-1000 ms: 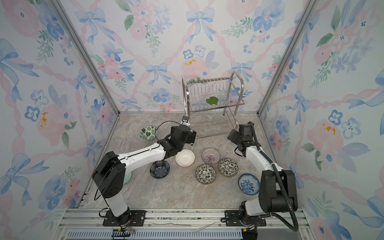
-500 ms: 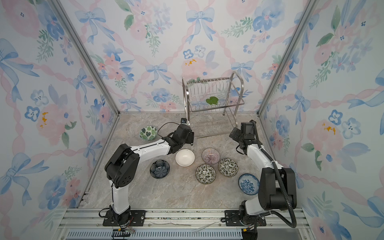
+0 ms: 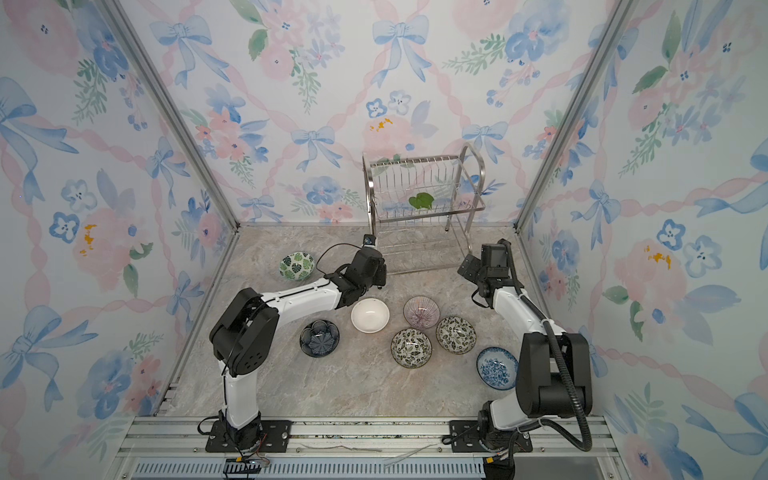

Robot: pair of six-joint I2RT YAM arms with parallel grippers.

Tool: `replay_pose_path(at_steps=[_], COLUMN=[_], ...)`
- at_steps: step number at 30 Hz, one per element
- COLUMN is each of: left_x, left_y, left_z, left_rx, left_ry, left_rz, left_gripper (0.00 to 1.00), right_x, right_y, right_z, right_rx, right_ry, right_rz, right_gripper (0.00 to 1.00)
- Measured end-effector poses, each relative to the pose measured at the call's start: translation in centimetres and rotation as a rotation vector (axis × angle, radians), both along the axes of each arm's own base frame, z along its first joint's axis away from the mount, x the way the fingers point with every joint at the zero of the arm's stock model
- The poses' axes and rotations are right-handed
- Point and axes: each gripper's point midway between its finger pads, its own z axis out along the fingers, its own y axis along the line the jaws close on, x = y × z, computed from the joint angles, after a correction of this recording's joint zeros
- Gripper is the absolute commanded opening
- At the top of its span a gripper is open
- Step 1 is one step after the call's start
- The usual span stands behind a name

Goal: Load the bowls into the dish rack
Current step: 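Grip the rack posts with both grippers and slide the rack toward the bowls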

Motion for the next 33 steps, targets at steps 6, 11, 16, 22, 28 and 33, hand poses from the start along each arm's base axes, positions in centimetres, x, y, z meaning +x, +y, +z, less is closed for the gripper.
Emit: replay_pose_path(at_steps=[6,11,16,22,28,33], left_x=[1.0,1.1,0.9,0.3,0.1,0.1], left_y=[2.3,3.9,4.6,5.6,6.0,6.0], left_z=[0.1,0.1,0.0,0.0,0.0,0.0], left_rx=[0.002,0.015,0.024,0.028,0.030,0.029], left_ry=[-0.009,-0.011,-0.015,-0.008,-0.006,-0.006], left_rz=[0.055,0.069,0.065,0.068,0.072,0.073], left_gripper=[0.06,0.00,0.00,0.00,0.00,0.00], right_x=[0.2,0.4,0.6,0.6,0.7,0.5], right_y=[0.7,3.5,5.9,7.8,8.8,9.7], right_z=[-0.1,0.2,0.5,0.4,0.0,-0.1], right_rx=[-0.063,-0.112,-0.133,-0.127,-0.131,-0.134], right_ry=[0.012,0.009,-0.011,-0.040,-0.044,-0.050], right_rz=[0.029,0.111,0.176,0.217,0.238,0.246], right_gripper=[0.97,0.97,0.97,1.00,0.87,0.77])
